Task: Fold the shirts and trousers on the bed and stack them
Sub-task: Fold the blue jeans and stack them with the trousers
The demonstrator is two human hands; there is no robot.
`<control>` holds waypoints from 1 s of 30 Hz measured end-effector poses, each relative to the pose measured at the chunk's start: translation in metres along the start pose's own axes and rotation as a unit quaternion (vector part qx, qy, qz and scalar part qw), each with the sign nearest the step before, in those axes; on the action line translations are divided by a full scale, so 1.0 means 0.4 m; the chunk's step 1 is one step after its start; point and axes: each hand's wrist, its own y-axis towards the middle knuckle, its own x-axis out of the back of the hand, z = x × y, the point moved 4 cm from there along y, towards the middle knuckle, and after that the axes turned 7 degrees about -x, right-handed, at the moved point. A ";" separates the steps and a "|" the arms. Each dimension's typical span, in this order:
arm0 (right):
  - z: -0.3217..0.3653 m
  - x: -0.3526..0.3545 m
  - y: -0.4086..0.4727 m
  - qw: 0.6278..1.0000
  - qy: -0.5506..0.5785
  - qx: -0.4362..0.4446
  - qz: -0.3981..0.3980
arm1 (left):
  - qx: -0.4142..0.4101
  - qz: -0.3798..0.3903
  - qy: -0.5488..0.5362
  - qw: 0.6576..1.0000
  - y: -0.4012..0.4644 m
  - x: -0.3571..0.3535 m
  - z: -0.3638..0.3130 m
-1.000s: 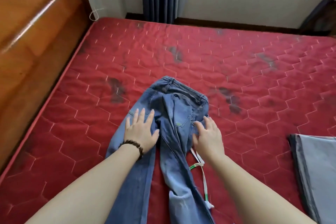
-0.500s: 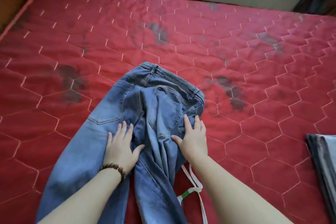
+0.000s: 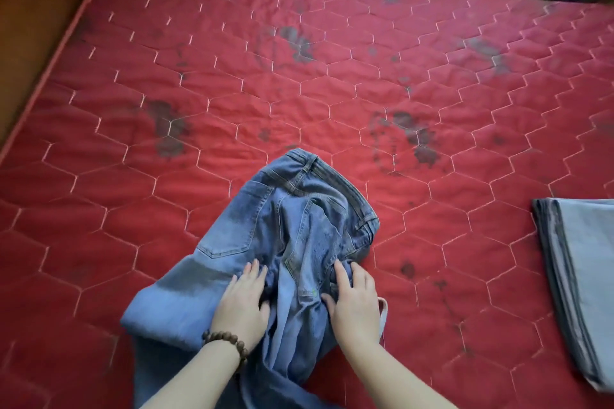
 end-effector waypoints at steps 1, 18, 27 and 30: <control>-0.014 -0.007 -0.043 1.000 -0.015 -0.004 0.007 | 0.000 0.000 -0.014 1.000 -0.045 -0.008 -0.006; -0.122 0.203 0.086 0.955 0.283 -0.086 0.010 | -0.064 -0.060 -0.091 0.992 -0.035 0.025 -0.308; 0.091 0.636 -0.221 0.917 0.392 0.077 0.010 | -0.036 -0.135 -0.255 0.957 -0.181 0.384 -0.524; 0.155 0.833 -0.329 0.894 0.436 0.103 0.021 | -0.016 -0.177 -0.282 0.943 -0.247 0.570 -0.600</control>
